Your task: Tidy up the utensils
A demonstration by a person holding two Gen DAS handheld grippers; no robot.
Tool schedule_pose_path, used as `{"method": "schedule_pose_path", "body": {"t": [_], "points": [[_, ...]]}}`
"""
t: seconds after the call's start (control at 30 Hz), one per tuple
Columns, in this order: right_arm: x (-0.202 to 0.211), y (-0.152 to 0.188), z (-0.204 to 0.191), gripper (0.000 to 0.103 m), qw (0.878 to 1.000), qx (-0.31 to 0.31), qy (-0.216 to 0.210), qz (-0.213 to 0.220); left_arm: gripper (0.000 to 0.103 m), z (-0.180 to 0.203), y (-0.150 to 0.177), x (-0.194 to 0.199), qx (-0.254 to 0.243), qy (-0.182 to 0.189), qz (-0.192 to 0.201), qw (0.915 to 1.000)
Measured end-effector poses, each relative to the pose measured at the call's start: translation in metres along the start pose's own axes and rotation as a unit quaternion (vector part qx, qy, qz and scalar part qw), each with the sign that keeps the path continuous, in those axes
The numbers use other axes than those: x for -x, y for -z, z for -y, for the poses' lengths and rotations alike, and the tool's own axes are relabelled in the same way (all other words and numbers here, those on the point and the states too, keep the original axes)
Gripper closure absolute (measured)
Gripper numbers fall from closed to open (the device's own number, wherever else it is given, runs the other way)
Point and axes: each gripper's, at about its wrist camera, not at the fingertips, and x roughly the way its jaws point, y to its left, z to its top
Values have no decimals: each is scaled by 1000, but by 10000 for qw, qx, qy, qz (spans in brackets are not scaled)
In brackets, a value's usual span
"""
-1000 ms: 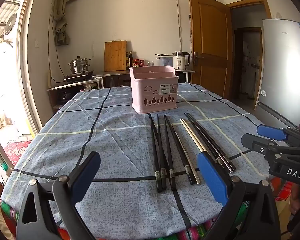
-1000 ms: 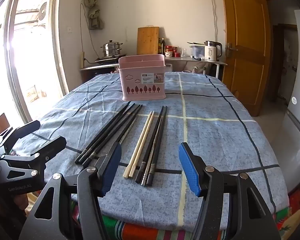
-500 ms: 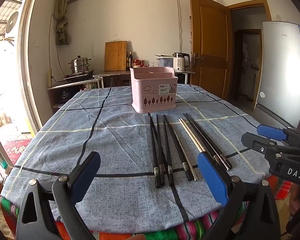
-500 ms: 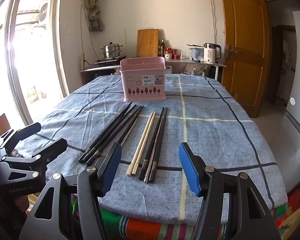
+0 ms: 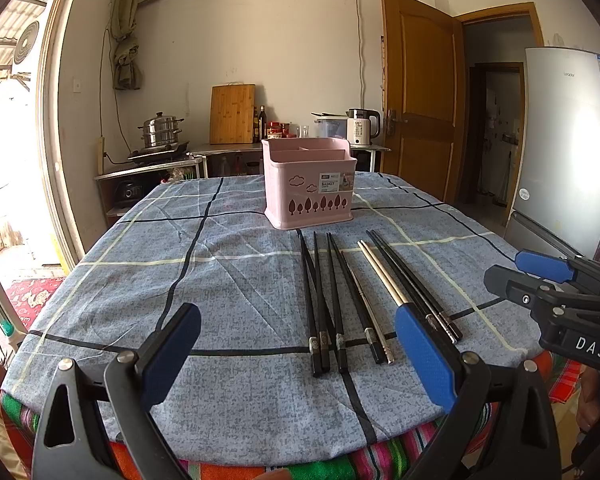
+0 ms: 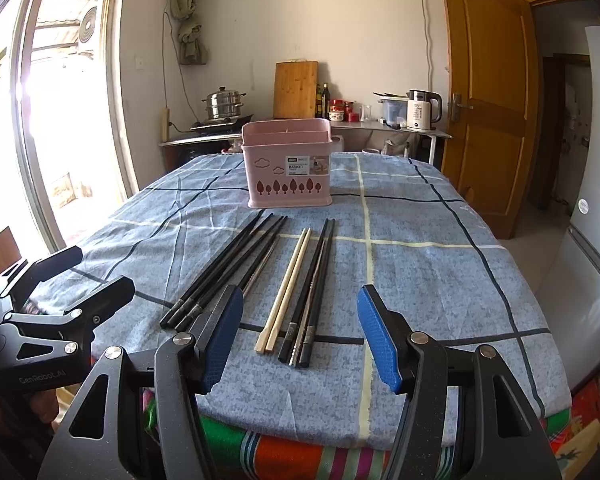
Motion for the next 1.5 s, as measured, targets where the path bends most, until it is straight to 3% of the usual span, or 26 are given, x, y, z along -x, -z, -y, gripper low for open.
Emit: {"method": "schedule_pose_path", "body": {"t": [1.5], "points": [[-2, 2, 2, 43, 10000, -8, 13, -7, 4, 0, 0, 6, 27, 129, -7, 9999]]}}
